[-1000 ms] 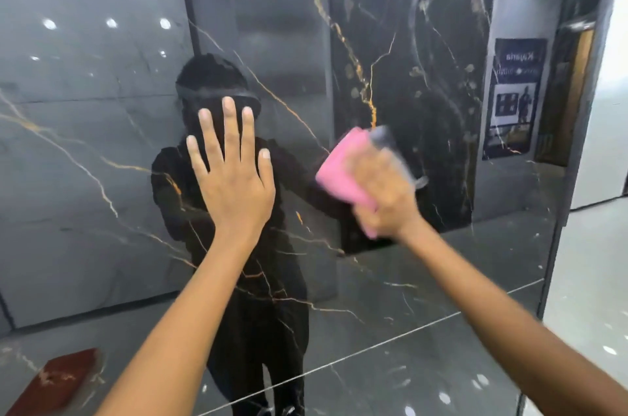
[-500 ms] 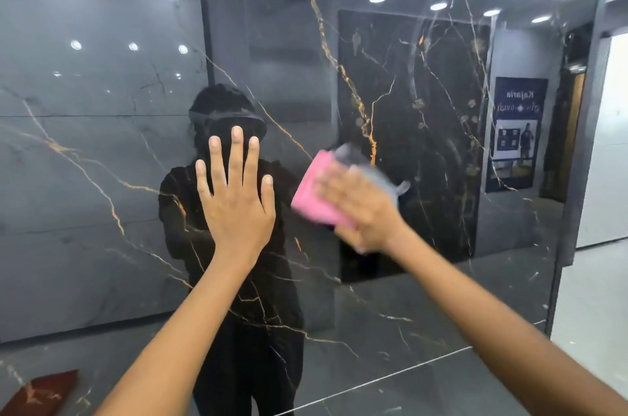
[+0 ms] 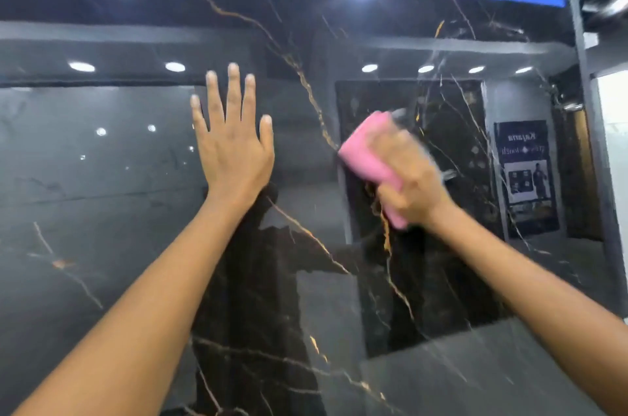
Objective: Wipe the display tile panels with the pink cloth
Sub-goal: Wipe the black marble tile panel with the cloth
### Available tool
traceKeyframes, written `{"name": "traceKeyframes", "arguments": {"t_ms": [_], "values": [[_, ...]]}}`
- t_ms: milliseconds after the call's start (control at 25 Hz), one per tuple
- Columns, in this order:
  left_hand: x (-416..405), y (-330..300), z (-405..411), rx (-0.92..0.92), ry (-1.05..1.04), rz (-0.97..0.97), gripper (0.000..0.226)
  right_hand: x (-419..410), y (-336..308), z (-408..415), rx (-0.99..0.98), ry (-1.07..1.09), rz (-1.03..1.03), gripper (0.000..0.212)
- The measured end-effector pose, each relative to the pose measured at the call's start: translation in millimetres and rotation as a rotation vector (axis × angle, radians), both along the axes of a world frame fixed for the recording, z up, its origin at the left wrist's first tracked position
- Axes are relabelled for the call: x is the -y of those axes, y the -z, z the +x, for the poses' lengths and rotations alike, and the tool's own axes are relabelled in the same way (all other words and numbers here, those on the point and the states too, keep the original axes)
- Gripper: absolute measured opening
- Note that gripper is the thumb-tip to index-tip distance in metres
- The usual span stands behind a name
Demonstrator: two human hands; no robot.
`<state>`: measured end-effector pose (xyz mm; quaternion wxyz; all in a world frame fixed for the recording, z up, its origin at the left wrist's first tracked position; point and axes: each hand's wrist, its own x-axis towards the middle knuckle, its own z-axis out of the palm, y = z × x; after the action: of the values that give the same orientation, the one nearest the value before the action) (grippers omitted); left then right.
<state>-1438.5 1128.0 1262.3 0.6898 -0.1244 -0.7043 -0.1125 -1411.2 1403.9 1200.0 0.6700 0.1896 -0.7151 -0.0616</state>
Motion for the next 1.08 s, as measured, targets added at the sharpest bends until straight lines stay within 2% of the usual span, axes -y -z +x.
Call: {"name": "traceKeyframes", "arguments": {"t_ms": [80, 120, 160, 200, 280, 320, 360, 400, 440, 520, 560, 600, 640, 720, 760, 800, 840, 880, 960, 1000, 1040, 1080], "values": [[-1.6, 1.5, -6.4, -0.016, -0.043, -0.02, 0.058, -22.4, -62.2, 11.4, -0.033, -0.077, -0.654, 0.07], [-1.4, 0.3, -7.8, -0.024, -0.046, -0.021, 0.058, -14.0, -73.3, 10.9, -0.033, -0.112, -0.825, 0.071], [-0.4, -2.2, -7.7, -0.036, -0.041, -0.019, 0.058, 7.3, -68.7, 9.5, -0.042, -0.101, -0.828, 0.072], [0.7, -4.2, -7.1, -0.045, -0.035, -0.017, 0.059, 31.2, -52.4, 5.1, -0.06, -0.089, -0.646, 0.073], [2.0, -2.5, -9.9, -0.056, -0.025, -0.011, 0.059, 68.0, 6.4, -2.0, -0.015, -0.117, 0.023, 0.071], [1.0, -1.0, -11.5, -0.065, -0.026, -0.007, 0.059, 67.9, 16.2, 0.0, 0.03, -0.095, 0.263, 0.068], [0.0, 0.4, -12.0, -0.068, -0.024, -0.006, 0.058, 51.9, 5.5, -0.2, 0.016, -0.057, 0.389, 0.066], [-0.9, 0.0, -12.3, -0.07, -0.02, -0.005, 0.058, 31.4, -19.5, -0.4, -0.025, -0.024, 0.345, 0.066], [-1.5, 0.1, -12.0, -0.065, -0.017, -0.005, 0.058, 8.9, -50.1, -1.0, -0.027, -0.021, 0.136, 0.068], [-1.9, -1.8, -10.4, -0.065, -0.021, -0.008, 0.058, -13.9, -108.4, 14.8, -0.023, -0.109, -0.478, 0.07], [-2.1, -2.1, -9.5, -0.066, -0.021, -0.007, 0.058, -7.4, -119.1, 15.4, -0.008, -0.115, -0.712, 0.07], [-2.6, -1.0, -9.4, -0.067, -0.019, -0.004, 0.058, 11.0, -115.1, 13.3, -0.007, -0.108, -0.772, 0.07], [-2.4, 0.5, -9.9, -0.073, -0.017, 0.0, 0.058, 33.5, -103.0, 9.5, -0.039, -0.105, -0.627, 0.07], [0.0, -2.5, -6.0, -0.09, -0.004, 0.006, 0.056, 67.7, -59.5, 1.2, 0.01, -0.091, 0.038, 0.07], [0.7, -11.0, -1.8, -0.116, 0.016, 0.02, 0.053, 67.1, -52.8, -0.4, 0.051, -0.045, 0.287, 0.07], [0.1, -22.9, 3.3, -0.144, 0.045, 0.039, 0.048, 53.9, -65.8, -2.2, 0.021, 0.023, 0.404, 0.069], [-1.5, -38.5, 8.0, -0.16, 0.079, 0.05, 0.046, 38.0, -89.3, -2.0, -0.006, 0.056, 0.346, 0.069], [-2.6, -55.7, 12.0, -0.156, 0.101, 0.047, 0.046, 23.6, -116.7, 1.9, 0.012, 0.041, 0.108, 0.071], [-3.0, -85.6, 12.5, -0.082, 0.067, 0.022, 0.051, 11.5, -168.6, 16.7, 0.03, -0.037, -0.502, 0.069], [-3.7, -92.6, 7.1, -0.046, 0.02, 0.011, 0.054, 24.6, -178.2, 17.7, 0.051, -0.006, -0.701, 0.065], [-3.8, -94.6, 0.7, -0.024, -0.016, 0.002, 0.056, 49.1, -174.8, 16.6, 0.04, 0.012, -0.761, 0.064], [-2.9, -93.7, -5.0, -0.025, -0.027, -0.01, 0.056, 72.5, -165.1, 11.3, -0.023, -0.033, -0.657, 0.065]]}}
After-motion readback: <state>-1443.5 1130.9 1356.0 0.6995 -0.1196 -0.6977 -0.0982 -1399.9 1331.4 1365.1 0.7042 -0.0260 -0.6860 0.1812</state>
